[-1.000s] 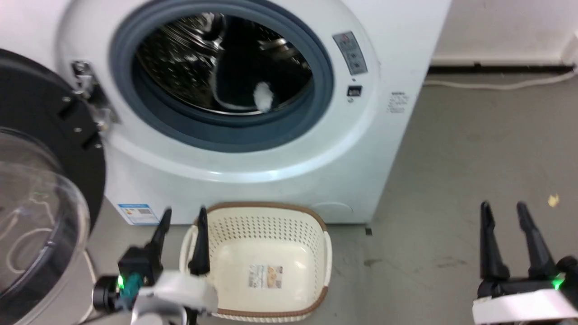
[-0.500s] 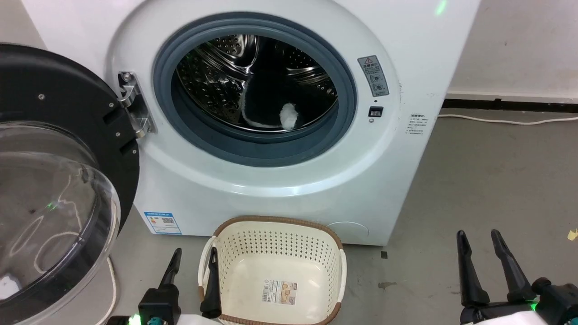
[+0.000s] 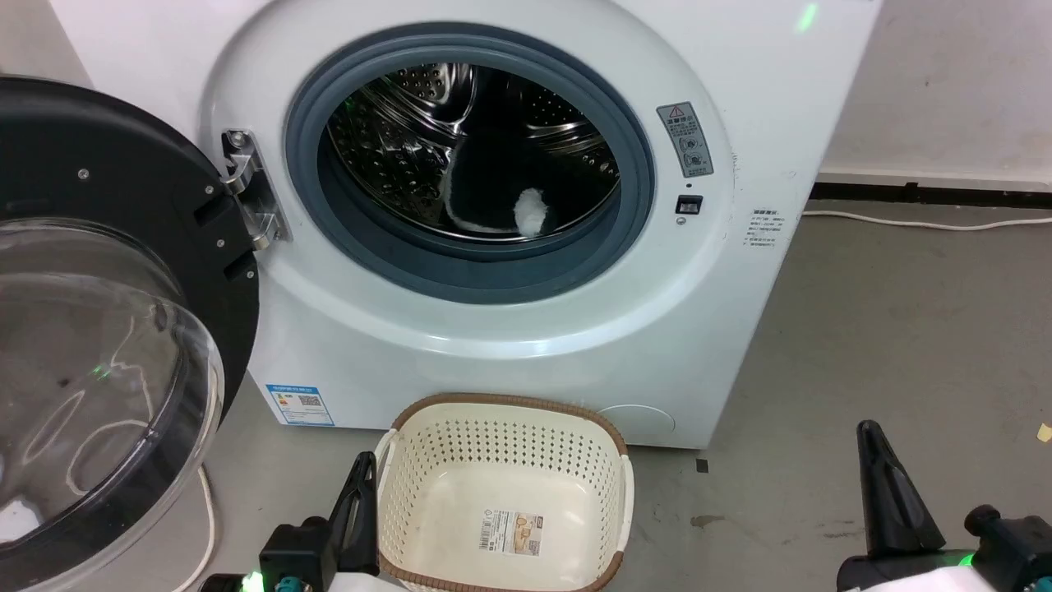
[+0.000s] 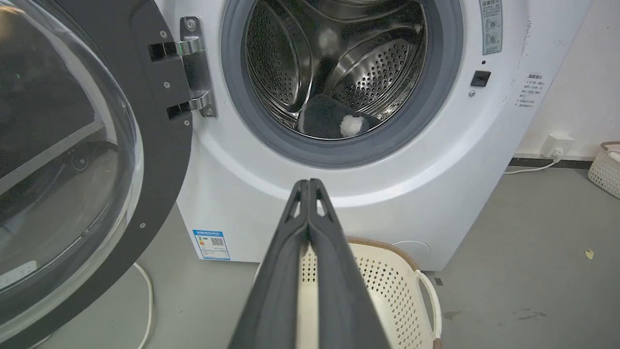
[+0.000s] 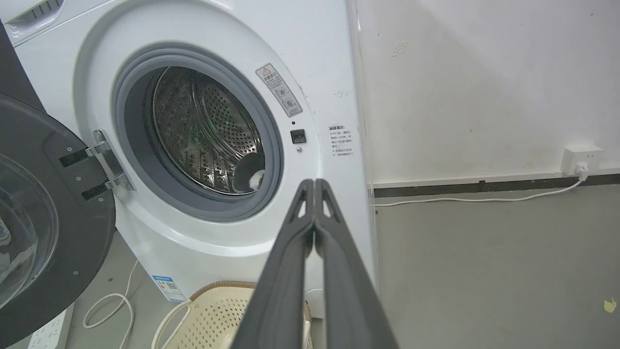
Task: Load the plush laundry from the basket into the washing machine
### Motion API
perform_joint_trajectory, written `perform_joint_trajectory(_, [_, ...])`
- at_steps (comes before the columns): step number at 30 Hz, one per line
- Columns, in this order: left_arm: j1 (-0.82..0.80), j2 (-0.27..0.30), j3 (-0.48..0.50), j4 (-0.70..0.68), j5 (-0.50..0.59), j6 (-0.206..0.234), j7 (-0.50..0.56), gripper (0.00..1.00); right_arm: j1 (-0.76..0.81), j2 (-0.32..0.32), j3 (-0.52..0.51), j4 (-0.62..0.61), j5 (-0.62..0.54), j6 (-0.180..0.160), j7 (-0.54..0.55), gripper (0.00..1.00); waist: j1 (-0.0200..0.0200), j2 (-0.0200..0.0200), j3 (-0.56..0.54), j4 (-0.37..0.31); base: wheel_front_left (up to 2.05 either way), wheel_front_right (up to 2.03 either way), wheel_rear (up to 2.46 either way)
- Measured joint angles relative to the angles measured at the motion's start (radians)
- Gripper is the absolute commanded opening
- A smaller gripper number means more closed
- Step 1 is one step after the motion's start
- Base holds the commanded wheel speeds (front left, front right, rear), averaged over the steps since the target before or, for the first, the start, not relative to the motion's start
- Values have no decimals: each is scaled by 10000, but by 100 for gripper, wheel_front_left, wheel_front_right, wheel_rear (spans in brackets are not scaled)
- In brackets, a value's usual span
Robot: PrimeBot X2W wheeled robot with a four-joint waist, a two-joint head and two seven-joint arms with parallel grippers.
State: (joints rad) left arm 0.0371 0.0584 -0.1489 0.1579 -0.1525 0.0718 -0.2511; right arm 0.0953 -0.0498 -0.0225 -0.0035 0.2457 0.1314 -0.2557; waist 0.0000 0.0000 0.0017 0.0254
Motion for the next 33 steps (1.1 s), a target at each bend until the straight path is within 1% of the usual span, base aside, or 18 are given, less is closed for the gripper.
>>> perform_joint_trajectory(21, [-3, -10, 253, -242, 207, -61, 416, 0, -50, 0, 23, 0, -407, 0, 449, 0, 0, 0, -2, -45, 0, 0, 0])
perform_joint_trajectory(33, [-7, -15, 374, -384, 368, -184, 663, 0, -129, 0, 38, 0, -621, 0, 706, 0, 1, 0, -4, -70, 0, 0, 0])
